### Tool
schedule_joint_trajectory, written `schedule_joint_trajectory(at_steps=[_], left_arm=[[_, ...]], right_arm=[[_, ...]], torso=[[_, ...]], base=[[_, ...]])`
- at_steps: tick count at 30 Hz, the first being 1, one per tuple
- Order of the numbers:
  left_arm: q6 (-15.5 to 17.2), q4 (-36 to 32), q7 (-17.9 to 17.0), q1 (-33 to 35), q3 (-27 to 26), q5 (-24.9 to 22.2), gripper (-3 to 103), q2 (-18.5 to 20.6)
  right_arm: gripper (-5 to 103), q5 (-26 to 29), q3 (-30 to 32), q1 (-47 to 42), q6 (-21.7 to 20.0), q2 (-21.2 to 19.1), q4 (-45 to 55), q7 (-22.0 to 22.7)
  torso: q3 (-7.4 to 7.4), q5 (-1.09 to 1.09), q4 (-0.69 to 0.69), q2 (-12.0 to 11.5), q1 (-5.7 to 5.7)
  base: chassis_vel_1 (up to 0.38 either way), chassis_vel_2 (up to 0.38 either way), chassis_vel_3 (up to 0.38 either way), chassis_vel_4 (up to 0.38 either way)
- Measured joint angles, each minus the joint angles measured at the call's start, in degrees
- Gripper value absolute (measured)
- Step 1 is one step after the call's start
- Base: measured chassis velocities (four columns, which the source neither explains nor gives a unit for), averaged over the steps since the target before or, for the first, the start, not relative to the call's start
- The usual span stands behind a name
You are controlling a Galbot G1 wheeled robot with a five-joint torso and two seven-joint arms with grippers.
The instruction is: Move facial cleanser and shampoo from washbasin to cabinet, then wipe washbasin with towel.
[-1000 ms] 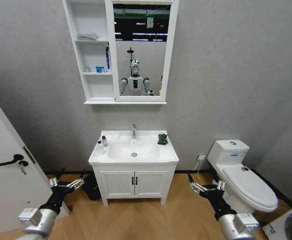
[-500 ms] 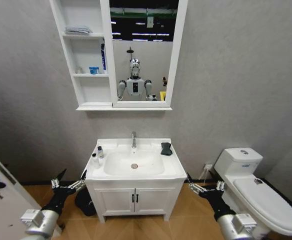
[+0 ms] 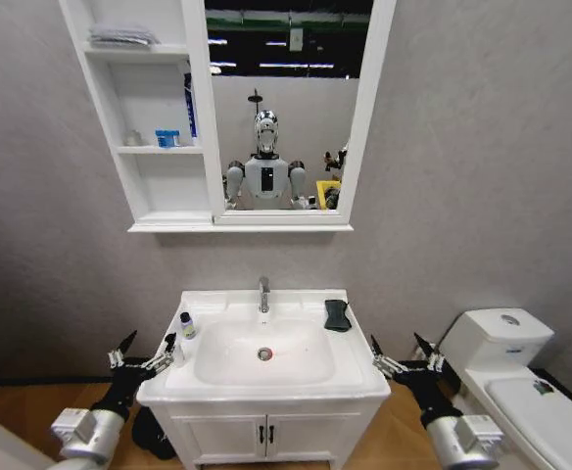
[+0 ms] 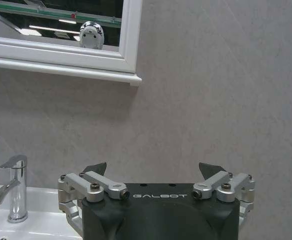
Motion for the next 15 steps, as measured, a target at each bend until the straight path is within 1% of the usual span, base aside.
schedule_joint_trajectory(at_steps=[2,3,5,6,8,9,10,11,12,13,14,15], left_arm=[[-0.4,0.0,0.0,0.3,0.2,0.2,100,-0.3],[-0.9,0.3,0.1,0.6,0.3,0.3,100,-0.5],[-2.9,1.6,0.3,1.0,0.7,1.3,100,-1.3],[-2.9,1.6,0.3,1.0,0.7,1.3,100,-1.3],[-5.3,3.4,1.0,2.2,1.7,2.9,100,-2.5],[-6.9,4.3,1.2,3.2,2.5,3.6,100,-2.7],[-6.9,4.3,1.2,3.2,2.5,3.6,100,-2.7],[-8.3,5.1,1.3,3.7,2.9,4.2,100,-2.9],[-10.8,6.9,1.4,4.2,3.4,5.4,100,-3.2],[-10.8,6.9,1.4,4.2,3.4,5.4,100,-3.2],[-12.8,8.6,1.5,4.1,3.9,6.0,100,-3.2],[-14.1,10.1,1.4,3.9,4.3,6.1,100,-3.0]], right_arm=[[100,0.1,0.1,0.1,-0.2,0.0,0.0,0.3],[100,0.1,0.1,0.3,-0.5,-0.1,0.1,0.4],[100,0.2,0.0,1.2,-1.3,-0.4,0.3,1.0],[100,0.2,0.0,1.2,-1.3,-0.4,0.3,1.0],[100,0.3,-0.3,2.3,-2.1,-0.7,0.5,1.3],[100,0.3,-0.4,3.0,-2.5,-0.8,0.6,1.3],[100,0.3,-0.4,3.0,-2.5,-0.8,0.6,1.3],[100,0.3,-0.5,3.3,-2.7,-0.8,0.6,1.3],[100,0.3,-0.7,4.0,-2.9,-0.7,0.5,1.3],[100,0.3,-0.7,4.0,-2.9,-0.7,0.5,1.3],[100,0.3,-0.9,4.6,-3.0,-0.5,0.3,1.3],[100,0.2,-1.0,5.2,-3.1,-0.3,0.1,1.2]], torso=[[0.0,-0.03,-0.02,0.0,-0.01],[-0.01,-0.04,-0.03,0.0,-0.04],[-0.03,-0.01,-0.01,0.0,-0.11],[-0.03,-0.01,-0.01,0.0,-0.11],[-0.03,-0.05,-0.01,0.0,-0.12],[-0.03,-0.03,0.0,0.0,-0.12],[-0.03,-0.03,0.0,0.0,-0.12],[-0.03,-0.02,0.0,0.0,-0.11],[-0.03,-0.04,0.01,0.0,-0.11],[-0.03,-0.04,0.01,0.0,-0.11],[-0.03,-0.03,0.0,0.0,-0.09],[-0.02,-0.03,0.0,0.0,-0.07]], base=[[0.0,0.0,0.0,0.0],[0.0,0.0,0.0,0.0],[0.033,-0.017,-0.019,0.022],[0.066,-0.033,-0.038,0.043],[0.058,-0.045,-0.045,0.047],[0.052,-0.049,-0.04,0.05],[0.052,-0.049,-0.04,0.05],[0.052,-0.049,-0.006,0.029],[0.0,0.0,0.0,0.0],[0.0,0.0,0.0,0.0],[0.0,0.0,0.0,0.0],[0.0,0.0,0.0,0.0]])
